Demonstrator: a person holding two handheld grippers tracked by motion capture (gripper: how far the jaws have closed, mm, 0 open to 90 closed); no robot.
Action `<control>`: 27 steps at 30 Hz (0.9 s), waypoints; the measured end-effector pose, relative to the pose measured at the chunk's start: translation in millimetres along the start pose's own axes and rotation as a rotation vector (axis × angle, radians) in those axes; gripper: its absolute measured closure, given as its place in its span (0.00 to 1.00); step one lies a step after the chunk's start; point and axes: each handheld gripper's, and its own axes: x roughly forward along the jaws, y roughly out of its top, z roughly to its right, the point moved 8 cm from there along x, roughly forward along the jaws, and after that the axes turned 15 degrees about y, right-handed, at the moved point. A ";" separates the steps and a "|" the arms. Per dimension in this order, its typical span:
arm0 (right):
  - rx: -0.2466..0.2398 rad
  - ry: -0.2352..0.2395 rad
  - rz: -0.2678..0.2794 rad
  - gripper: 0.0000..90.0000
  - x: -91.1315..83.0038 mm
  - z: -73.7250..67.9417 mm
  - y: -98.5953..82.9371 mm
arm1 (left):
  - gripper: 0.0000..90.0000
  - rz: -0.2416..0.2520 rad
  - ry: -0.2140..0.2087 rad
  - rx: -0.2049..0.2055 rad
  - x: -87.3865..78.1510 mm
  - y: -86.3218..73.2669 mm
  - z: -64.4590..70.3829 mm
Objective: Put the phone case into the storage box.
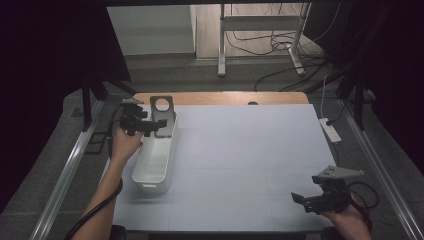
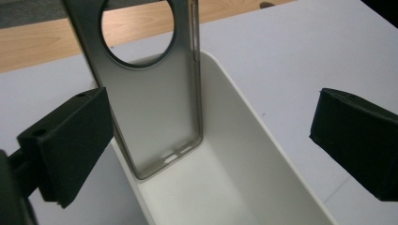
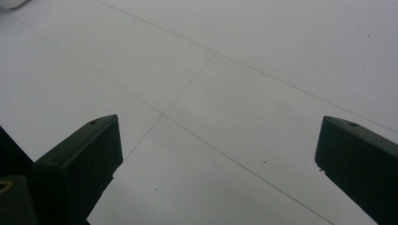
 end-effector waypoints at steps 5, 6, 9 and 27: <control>-0.001 0.000 -0.001 0.02 0.1 -0.2 0.0 | 0.00 0.002 0.003 0.015 -1.9 -2.6 1.6; -0.001 0.000 -0.001 0.02 0.1 -0.2 0.0 | 0.00 0.007 -0.002 0.017 -2.6 -3.1 2.2; -0.001 -0.001 -0.003 0.02 0.1 0.1 -0.1 | 0.00 0.008 -0.003 0.023 -4.1 -4.4 3.6; 0.001 -0.003 -0.004 0.01 0.4 0.5 -0.2 | 0.00 0.040 -0.021 0.063 -19.3 -11.4 16.4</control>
